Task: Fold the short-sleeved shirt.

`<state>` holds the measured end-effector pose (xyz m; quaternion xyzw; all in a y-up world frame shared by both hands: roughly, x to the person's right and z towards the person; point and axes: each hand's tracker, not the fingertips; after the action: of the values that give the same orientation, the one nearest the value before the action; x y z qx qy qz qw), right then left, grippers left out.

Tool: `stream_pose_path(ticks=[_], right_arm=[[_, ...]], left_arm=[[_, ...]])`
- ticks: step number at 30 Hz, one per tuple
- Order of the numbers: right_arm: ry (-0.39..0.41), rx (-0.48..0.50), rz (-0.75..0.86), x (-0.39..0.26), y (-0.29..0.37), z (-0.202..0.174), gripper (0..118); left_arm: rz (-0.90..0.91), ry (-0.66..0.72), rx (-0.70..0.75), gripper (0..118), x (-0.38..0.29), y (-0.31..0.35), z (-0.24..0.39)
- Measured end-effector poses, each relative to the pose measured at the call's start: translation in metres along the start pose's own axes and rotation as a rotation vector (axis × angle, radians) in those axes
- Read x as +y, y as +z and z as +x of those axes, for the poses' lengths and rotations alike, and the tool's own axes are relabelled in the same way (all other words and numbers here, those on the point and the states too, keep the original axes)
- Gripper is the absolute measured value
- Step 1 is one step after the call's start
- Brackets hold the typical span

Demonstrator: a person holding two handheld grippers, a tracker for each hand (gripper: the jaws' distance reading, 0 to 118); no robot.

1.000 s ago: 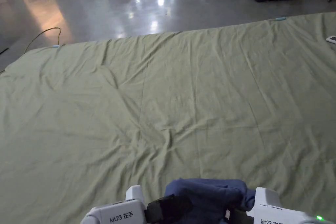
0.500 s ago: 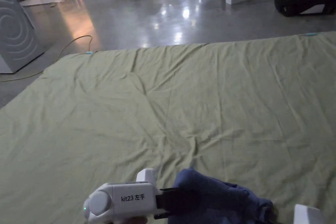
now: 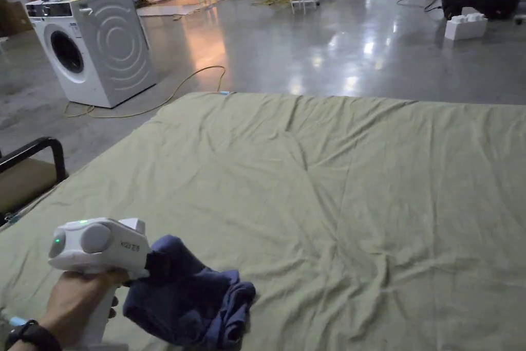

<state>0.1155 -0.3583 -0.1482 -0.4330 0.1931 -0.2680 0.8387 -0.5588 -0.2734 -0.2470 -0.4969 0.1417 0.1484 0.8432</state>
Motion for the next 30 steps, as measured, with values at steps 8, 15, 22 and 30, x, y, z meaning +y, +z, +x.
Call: stream_pose_path(ticks=[8,15,22,30], right_arm=[[-0.058,-0.013,0.069,0.010,0.017,0.006,0],[0.151,-0.048,0.268,0.048,0.073,-0.024,0],[0.438,-0.115,0.566,0.076,0.157,-0.078,0],[0.606,-0.124,0.784,0.065,0.214,-0.097,0]], left_arm=[[0.153,-0.205,0.097,78,-0.006,0.042,0.006],[0.515,-0.373,-0.217,78,-0.048,0.191,0.072],[0.995,-0.405,-0.293,78,-0.132,0.288,0.173],[1.106,-0.455,-0.078,57,-0.193,0.288,0.250]])
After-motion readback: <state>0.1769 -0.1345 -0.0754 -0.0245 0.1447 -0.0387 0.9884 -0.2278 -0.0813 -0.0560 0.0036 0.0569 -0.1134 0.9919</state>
